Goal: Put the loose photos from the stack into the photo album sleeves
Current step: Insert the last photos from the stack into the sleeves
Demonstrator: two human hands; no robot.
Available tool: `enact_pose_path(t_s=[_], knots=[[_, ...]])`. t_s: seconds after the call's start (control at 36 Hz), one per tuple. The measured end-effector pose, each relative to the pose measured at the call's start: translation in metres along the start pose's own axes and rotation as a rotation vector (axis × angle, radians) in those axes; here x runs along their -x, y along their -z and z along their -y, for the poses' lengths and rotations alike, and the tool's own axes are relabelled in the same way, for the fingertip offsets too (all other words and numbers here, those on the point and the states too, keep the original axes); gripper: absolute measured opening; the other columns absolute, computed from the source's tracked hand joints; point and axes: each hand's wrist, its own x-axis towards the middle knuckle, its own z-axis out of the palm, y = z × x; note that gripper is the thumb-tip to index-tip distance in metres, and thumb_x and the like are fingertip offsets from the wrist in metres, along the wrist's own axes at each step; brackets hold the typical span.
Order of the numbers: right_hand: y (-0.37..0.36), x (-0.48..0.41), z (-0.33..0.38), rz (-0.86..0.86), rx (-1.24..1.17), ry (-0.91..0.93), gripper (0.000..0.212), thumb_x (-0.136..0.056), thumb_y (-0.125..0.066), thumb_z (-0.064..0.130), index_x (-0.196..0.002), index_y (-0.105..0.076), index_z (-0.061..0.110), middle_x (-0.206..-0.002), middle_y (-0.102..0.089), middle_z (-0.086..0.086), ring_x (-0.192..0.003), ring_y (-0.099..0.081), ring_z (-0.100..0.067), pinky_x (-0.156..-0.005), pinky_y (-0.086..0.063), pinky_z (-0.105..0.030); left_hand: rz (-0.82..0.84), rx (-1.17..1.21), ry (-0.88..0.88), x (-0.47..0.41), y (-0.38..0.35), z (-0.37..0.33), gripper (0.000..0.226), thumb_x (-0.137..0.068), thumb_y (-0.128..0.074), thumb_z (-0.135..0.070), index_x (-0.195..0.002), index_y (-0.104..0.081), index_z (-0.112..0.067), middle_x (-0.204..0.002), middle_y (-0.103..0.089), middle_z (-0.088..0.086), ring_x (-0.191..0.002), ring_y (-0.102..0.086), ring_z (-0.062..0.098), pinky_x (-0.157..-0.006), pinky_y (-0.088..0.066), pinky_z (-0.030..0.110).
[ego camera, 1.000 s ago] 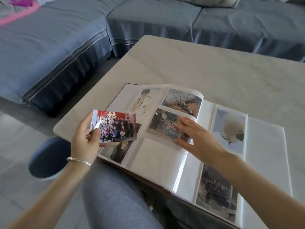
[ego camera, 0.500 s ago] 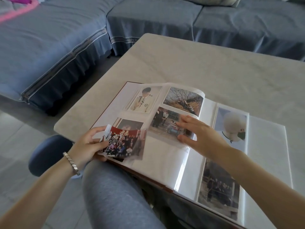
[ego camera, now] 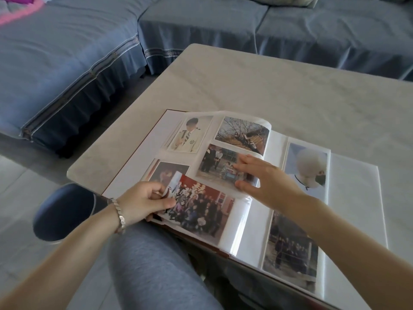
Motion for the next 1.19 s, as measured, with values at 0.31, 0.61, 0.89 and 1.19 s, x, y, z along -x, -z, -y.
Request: enact_pose_path(t_s=[0.31,0.61,0.89,1.19], knots=[[0.001,0.001,0.001,0.004,0.003,-0.009,0.048,-0.092,-0.051,0.042,-0.138,-0.041,0.033,-0.152,-0.024,0.014,-0.139,-0.015,-0.001,-0.101,-0.005,-0.015,-0.399,-0.121,-0.077,-0.001,-0.011,-0.021,0.011,-0.078,-0.073,-0.018,-0.073,-0.066,-0.025,-0.076,-0.066,-0.01,-0.074,-0.061,0.006,-0.067,-0.047,0.02],[0.002,0.003,0.002,0.007,-0.007,-0.015,0.047,-0.092,-0.051,0.041,-0.138,-0.042,0.033,-0.153,-0.022,0.015,-0.14,-0.015,-0.002,-0.102,-0.006,-0.015,-0.348,0.075,0.019,0.009,-0.025,-0.025,0.015,-0.073,-0.075,-0.017,-0.067,-0.066,-0.027,-0.065,-0.071,-0.007,-0.07,-0.069,0.013,-0.065,-0.055,0.029],[0.0,0.004,0.003,-0.026,-0.049,-0.016,0.046,-0.093,-0.052,0.038,-0.137,-0.044,0.03,-0.152,-0.024,0.013,-0.14,-0.017,-0.002,-0.104,-0.006,-0.015,-0.468,-0.128,-0.041,0.013,-0.03,-0.049,0.044,-0.06,-0.084,-0.037,-0.092,-0.055,-0.03,-0.072,-0.066,-0.003,-0.07,-0.064,0.011,-0.06,-0.05,0.028],[0.008,0.004,0.007,-0.056,-0.088,-0.013,0.038,-0.094,-0.052,0.031,-0.132,-0.052,0.027,-0.149,-0.033,0.011,-0.134,-0.035,-0.009,-0.108,-0.022,-0.022,-0.426,0.031,0.065,0.012,-0.027,-0.052,0.024,-0.059,-0.086,-0.02,-0.074,-0.066,-0.02,-0.061,-0.069,-0.003,-0.061,-0.067,0.01,-0.046,-0.052,0.024]])
